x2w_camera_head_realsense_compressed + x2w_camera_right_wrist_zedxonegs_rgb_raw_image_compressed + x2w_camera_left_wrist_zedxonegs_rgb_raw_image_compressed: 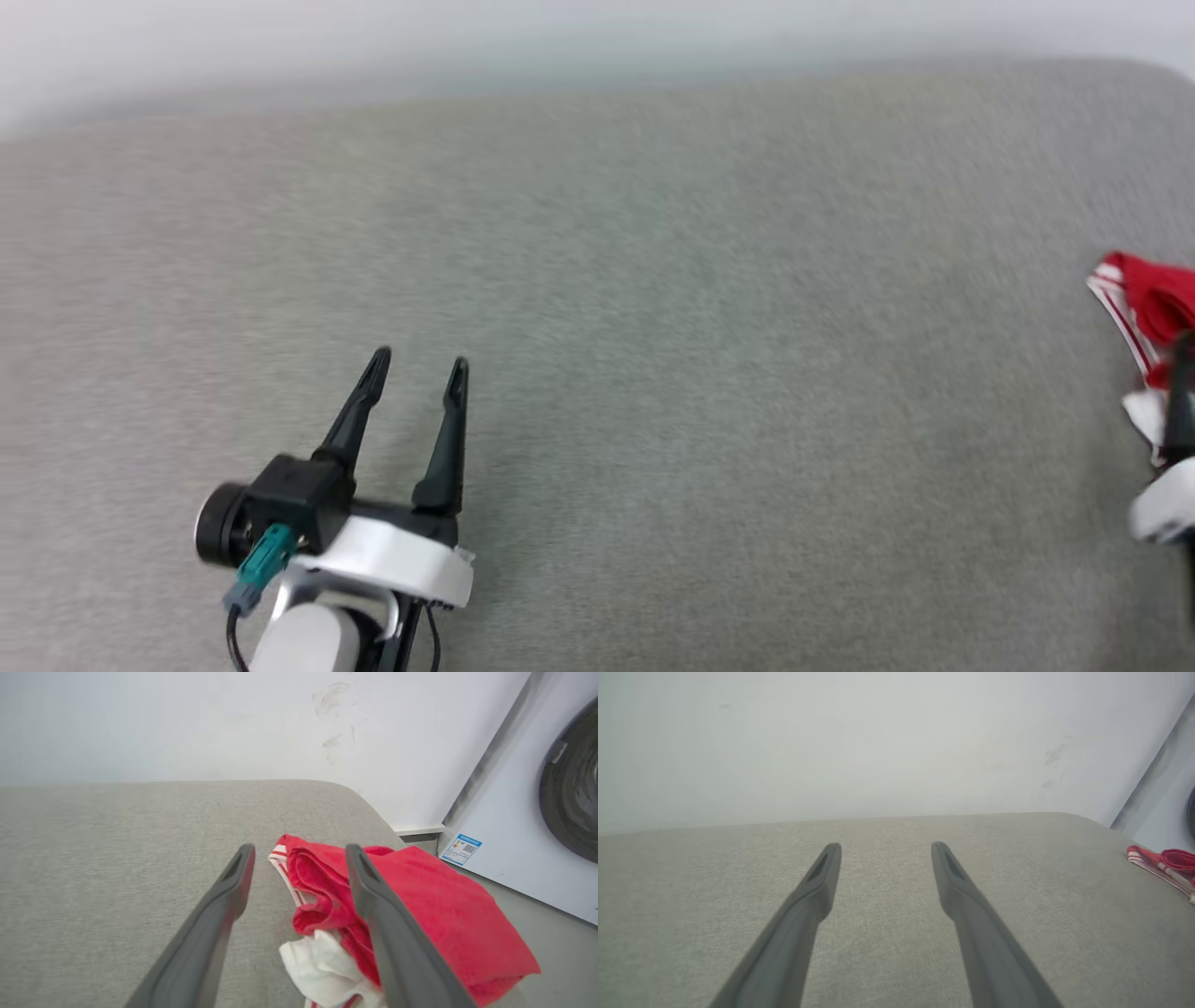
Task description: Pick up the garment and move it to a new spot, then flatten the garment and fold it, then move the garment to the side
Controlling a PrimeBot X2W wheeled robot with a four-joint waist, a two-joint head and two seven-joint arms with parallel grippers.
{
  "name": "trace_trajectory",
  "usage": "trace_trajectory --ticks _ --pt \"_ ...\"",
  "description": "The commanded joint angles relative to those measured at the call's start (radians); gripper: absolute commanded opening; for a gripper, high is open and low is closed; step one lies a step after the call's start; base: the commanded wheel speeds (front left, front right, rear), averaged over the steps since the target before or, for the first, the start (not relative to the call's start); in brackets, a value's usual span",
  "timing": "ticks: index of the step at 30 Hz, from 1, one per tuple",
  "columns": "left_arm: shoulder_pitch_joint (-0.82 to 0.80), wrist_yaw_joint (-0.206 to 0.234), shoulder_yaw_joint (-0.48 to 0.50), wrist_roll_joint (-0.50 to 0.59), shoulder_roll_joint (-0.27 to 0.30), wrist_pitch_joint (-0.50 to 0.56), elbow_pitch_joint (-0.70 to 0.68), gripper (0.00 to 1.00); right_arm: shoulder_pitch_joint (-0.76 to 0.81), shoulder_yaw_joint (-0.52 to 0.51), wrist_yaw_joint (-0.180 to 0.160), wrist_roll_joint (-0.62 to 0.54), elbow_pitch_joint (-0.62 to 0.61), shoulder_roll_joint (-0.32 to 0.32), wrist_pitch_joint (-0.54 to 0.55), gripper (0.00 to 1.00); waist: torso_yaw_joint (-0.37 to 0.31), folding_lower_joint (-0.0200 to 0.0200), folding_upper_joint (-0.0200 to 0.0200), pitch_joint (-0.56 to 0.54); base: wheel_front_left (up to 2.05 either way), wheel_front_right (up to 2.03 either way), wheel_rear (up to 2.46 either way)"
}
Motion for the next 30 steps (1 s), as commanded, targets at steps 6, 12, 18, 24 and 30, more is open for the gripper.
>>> trace_trajectory --ticks 6,12,18,24,30 --pt "0.085 0.021 0.043 -0.026 0.002 -0.013 0.030 1.00 0.146 0.098 -0.002 0.019 -0.135 0.109 0.037 1.00 0.114 0.0003 0.0000 -0.139 0.00 0.00 0.00" --pt "0.149 0.032 0.072 -0.028 0.015 -0.018 0.043 1.00 0.272 0.171 -0.002 0.021 -0.294 0.175 0.082 1.00 0.150 0.0003 0.0000 -0.218 0.00 0.00 0.00" --pt "0.199 0.026 0.091 -0.022 0.029 -0.020 0.043 1.00 0.396 0.206 -0.002 0.027 -0.465 0.200 0.139 1.00 0.145 0.0003 0.0000 -0.263 0.00 0.00 0.00" --pt "0.235 0.027 0.103 0.000 0.028 -0.020 0.037 1.00 0.507 0.227 -0.002 0.033 -0.619 0.210 0.195 1.00 0.129 0.0003 0.0000 -0.288 0.00 0.00 0.00" --pt "0.264 0.024 0.121 0.022 0.017 -0.020 0.030 1.00 0.576 0.239 -0.001 0.070 -0.710 0.212 0.242 1.00 0.111 0.0003 0.0000 -0.301 0.00 0.00 0.00"
